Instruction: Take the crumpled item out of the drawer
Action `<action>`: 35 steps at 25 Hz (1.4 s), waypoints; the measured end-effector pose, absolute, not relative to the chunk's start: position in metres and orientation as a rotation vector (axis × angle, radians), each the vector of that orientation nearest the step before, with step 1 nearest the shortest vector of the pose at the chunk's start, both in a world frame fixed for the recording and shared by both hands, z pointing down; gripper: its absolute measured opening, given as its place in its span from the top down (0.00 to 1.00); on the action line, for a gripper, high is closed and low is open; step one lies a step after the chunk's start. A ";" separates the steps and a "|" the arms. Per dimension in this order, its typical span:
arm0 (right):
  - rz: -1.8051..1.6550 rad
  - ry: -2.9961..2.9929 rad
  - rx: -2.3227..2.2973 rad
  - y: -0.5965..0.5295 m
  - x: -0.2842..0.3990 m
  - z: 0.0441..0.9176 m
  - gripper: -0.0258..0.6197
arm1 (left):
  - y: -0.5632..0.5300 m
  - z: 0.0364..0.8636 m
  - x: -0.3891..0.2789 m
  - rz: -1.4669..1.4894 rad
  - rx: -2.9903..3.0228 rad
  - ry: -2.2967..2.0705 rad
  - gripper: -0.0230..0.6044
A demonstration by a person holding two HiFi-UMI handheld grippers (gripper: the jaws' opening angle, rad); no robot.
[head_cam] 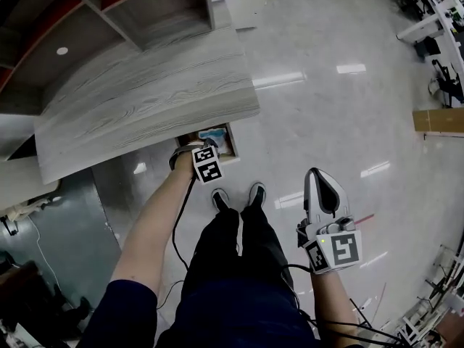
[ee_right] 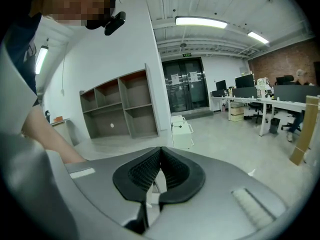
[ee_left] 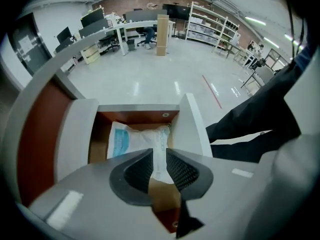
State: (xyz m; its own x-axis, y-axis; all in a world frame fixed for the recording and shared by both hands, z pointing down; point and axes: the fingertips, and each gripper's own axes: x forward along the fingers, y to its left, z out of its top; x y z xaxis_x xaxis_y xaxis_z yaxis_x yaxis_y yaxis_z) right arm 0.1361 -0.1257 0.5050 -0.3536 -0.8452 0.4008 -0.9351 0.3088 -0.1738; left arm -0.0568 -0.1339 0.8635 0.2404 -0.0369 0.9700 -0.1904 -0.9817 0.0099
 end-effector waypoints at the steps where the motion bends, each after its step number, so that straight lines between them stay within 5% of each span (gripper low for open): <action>1: 0.570 -2.336 1.633 -0.126 0.138 0.508 0.95 | -0.134 0.866 -0.055 1.849 2.362 -0.202 0.86; 11: 0.604 -2.366 1.613 -0.126 0.132 0.512 0.95 | -0.135 0.866 -0.048 1.819 2.327 -0.185 0.95; 35: 0.440 -2.535 1.464 -0.129 0.078 0.459 0.95 | -0.126 0.743 -0.059 1.810 2.599 -0.360 0.95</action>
